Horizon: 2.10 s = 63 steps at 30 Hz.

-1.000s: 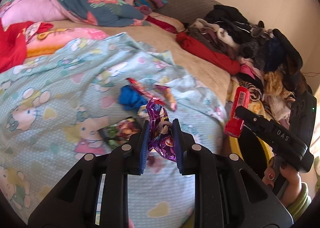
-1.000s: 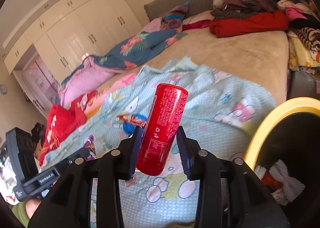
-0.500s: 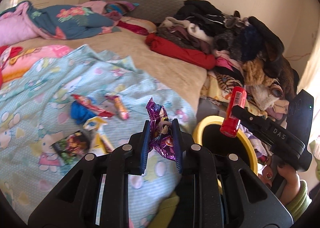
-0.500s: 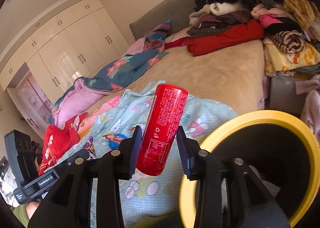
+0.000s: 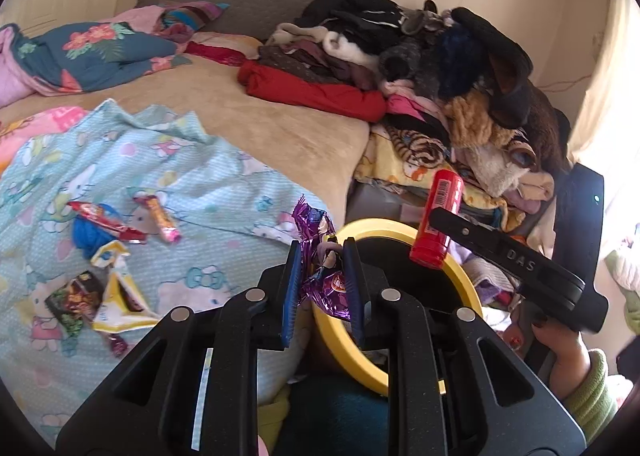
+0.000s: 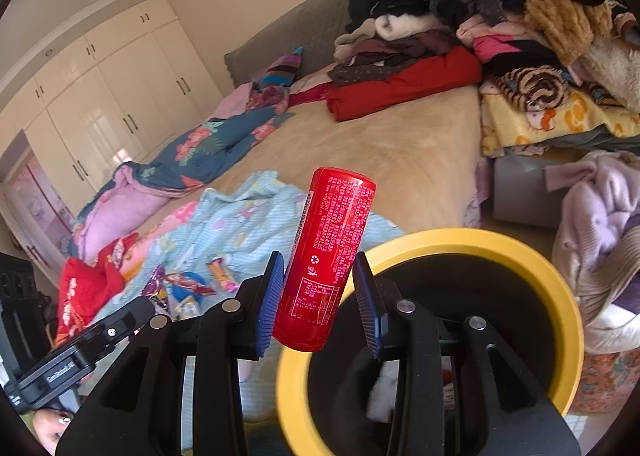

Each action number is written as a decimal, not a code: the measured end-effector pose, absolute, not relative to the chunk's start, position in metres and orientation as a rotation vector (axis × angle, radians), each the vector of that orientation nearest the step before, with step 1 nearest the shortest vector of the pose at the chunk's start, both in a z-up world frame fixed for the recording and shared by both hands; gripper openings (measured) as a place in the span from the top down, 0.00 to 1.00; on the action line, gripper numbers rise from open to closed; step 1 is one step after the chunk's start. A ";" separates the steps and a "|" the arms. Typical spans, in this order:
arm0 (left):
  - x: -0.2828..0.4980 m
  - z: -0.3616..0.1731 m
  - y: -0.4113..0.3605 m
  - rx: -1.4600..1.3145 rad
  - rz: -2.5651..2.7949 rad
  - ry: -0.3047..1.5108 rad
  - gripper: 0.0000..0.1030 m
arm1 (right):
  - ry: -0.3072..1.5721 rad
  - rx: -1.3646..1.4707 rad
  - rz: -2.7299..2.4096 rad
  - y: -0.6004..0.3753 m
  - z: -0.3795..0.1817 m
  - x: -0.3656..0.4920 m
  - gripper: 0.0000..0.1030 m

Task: Collect trash
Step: 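Carry red tube and purple wrapper over the yellow bin and open both tools, then move both tools back over the remaining wrappers on the sheet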

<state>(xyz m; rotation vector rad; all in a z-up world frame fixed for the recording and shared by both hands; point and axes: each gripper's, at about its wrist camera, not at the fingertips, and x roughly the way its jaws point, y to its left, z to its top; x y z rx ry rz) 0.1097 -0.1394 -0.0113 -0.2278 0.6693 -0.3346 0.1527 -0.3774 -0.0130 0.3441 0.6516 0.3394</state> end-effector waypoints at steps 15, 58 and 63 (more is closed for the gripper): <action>0.115 -0.035 -0.191 -0.162 -0.437 0.720 0.86 | 0.669 0.370 0.211 -0.430 -0.032 0.155 0.67; 0.147 -0.076 -0.215 -0.118 -0.368 0.801 0.10 | 0.723 0.402 0.159 -0.454 -0.061 0.169 0.32; 0.146 -0.067 -0.200 -0.127 -0.327 0.762 0.10 | 0.705 0.356 0.168 -0.443 -0.056 0.168 0.27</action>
